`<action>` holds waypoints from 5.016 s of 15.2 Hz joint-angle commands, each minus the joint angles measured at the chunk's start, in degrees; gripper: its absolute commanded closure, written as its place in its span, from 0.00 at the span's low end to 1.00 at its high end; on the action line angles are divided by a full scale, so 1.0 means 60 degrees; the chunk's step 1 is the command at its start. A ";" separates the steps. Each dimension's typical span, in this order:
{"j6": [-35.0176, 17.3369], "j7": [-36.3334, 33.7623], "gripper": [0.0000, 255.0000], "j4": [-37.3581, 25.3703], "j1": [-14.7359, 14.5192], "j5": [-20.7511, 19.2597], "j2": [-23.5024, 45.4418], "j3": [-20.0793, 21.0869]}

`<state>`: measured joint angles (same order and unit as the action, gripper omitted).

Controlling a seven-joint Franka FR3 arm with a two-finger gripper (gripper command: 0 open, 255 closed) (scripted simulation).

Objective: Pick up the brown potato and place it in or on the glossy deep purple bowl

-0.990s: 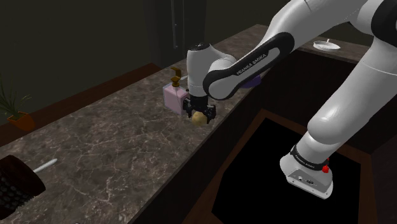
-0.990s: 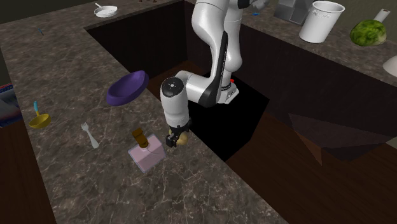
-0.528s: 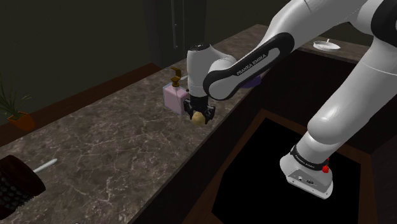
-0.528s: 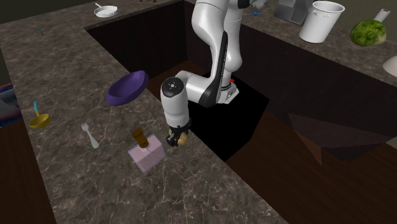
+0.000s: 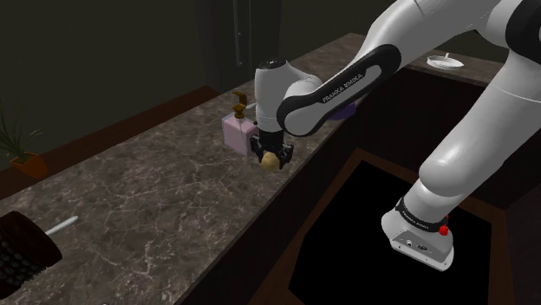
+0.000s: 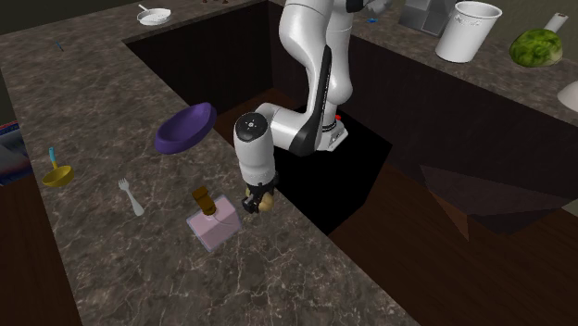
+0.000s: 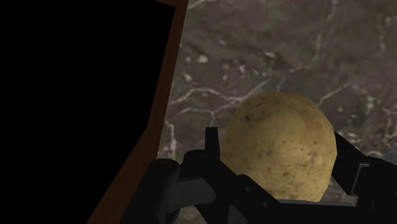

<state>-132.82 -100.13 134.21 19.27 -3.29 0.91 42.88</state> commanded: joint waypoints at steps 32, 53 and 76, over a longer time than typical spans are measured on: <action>0.4063 0.1373 1.00 -0.2289 -0.0070 0.1640 -0.2292 -0.0558; 0.3949 0.5792 1.00 -0.1920 0.1637 0.0973 -0.2429 -0.3534; 0.2729 0.8084 1.00 -0.2944 0.2931 0.0041 -0.0152 -0.4999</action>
<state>-115.65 -51.53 116.06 36.87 -2.95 -0.28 12.87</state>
